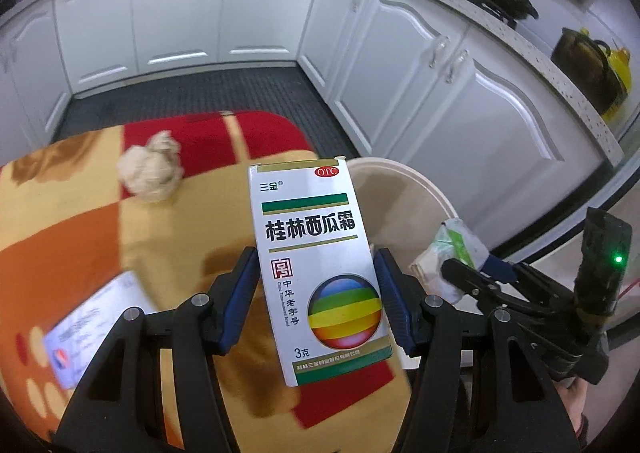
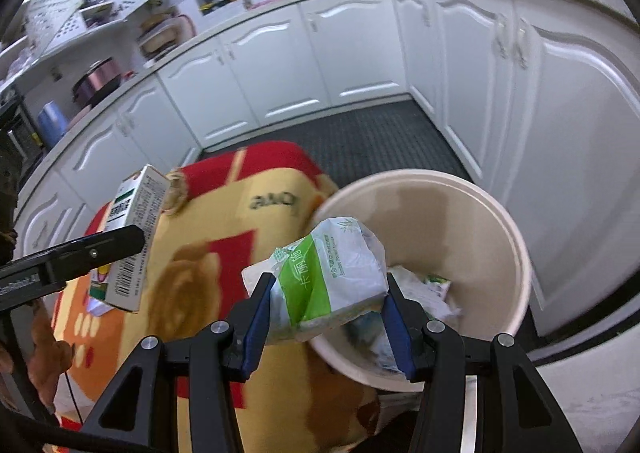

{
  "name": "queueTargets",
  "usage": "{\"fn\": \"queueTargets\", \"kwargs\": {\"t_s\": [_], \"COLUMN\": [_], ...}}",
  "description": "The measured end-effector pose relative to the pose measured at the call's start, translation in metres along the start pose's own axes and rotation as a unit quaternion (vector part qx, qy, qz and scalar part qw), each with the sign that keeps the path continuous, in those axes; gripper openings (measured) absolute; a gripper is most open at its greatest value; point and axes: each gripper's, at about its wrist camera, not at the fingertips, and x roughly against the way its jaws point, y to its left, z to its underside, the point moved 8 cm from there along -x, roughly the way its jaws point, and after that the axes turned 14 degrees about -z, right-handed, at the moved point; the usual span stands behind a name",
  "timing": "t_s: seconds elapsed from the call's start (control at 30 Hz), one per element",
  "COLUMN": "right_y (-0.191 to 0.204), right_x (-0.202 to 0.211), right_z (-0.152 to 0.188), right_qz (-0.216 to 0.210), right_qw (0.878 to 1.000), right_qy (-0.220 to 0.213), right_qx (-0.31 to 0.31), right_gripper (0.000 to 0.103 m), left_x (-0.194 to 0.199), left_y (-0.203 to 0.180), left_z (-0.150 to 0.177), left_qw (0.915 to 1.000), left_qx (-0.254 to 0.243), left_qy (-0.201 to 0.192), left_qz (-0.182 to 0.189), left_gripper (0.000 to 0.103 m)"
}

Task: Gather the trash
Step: 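Move both tools over the bin and release the box and packet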

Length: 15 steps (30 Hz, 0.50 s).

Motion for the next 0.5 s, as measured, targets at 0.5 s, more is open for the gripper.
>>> {"fn": "queueTargets", "kwargs": {"t_s": [0.5], "right_y": [-0.065], "right_x": [0.0], "right_z": [0.009], "right_qz": [0.058], "right_qw": [0.997], "right_qy": [0.013], "right_qx": [-0.043], "right_gripper": [0.054], "left_x": [-0.035], "left_y": [-0.055], "left_z": [-0.01], "left_qw": [0.9991], "left_qx": [-0.008], "left_qy": [0.015], "left_qz": [0.04], "left_gripper": [0.058]}}
